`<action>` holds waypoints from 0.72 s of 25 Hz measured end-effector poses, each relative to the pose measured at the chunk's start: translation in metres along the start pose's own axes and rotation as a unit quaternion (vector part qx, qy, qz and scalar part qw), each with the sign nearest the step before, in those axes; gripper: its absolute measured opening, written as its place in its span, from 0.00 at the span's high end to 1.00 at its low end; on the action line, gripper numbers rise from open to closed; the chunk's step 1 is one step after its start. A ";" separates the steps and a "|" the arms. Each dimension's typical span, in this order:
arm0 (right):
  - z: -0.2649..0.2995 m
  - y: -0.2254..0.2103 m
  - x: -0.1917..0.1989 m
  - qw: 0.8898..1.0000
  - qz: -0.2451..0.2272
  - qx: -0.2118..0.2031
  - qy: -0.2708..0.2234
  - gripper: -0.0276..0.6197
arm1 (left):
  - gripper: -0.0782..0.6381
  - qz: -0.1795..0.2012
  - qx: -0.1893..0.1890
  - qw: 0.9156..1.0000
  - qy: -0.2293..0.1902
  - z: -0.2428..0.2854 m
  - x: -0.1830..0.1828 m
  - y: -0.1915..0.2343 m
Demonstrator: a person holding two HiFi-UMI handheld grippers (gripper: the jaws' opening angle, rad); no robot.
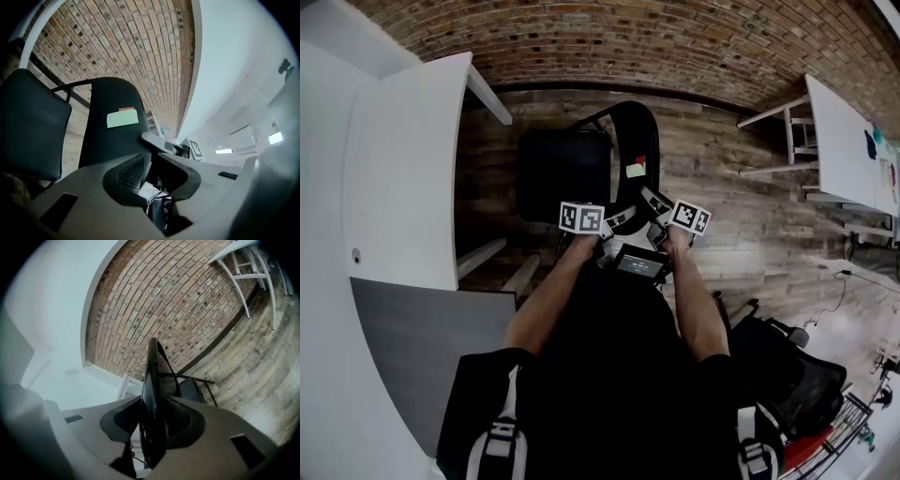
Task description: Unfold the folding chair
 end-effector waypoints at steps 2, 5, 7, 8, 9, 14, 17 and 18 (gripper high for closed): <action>-0.010 0.001 -0.002 1.000 0.009 -0.012 -0.001 0.77 | 0.76 0.001 -0.008 1.000 -0.013 -0.002 0.002 -0.006; -0.025 0.004 -0.003 0.999 0.017 -0.036 0.004 0.77 | 0.76 0.004 -0.023 0.999 -0.023 -0.001 0.014 -0.016; -0.033 0.001 -0.001 0.998 0.022 -0.051 0.005 0.77 | 0.76 0.009 -0.036 0.999 -0.023 0.002 0.026 -0.020; -0.036 0.000 0.000 0.998 0.025 -0.058 0.005 0.77 | 0.76 0.010 -0.043 0.999 -0.024 0.002 0.033 -0.021; -0.039 -0.002 0.002 0.997 0.028 -0.065 0.005 0.77 | 0.76 0.012 -0.049 0.998 -0.026 0.002 0.039 -0.022; -0.060 -0.001 0.018 0.994 0.034 -0.102 0.014 0.77 | 0.76 0.002 -0.077 0.995 -0.067 -0.013 0.064 -0.030; -0.081 0.002 0.027 0.991 0.041 -0.127 0.016 0.77 | 0.76 -0.009 -0.074 0.991 -0.109 -0.026 0.072 -0.042; -0.088 0.002 0.030 0.990 0.042 -0.132 0.019 0.77 | 0.77 -0.011 -0.073 0.990 -0.118 -0.029 0.075 -0.046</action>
Point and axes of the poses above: the fingertips, and each gripper's own axes: z forward along the fingers, y to its left, x out of its underside, the point moved 2 cm from there along -z, backward along the fingers, and after that the axes turned 4 degrees about -x, right-handed, at the moved point
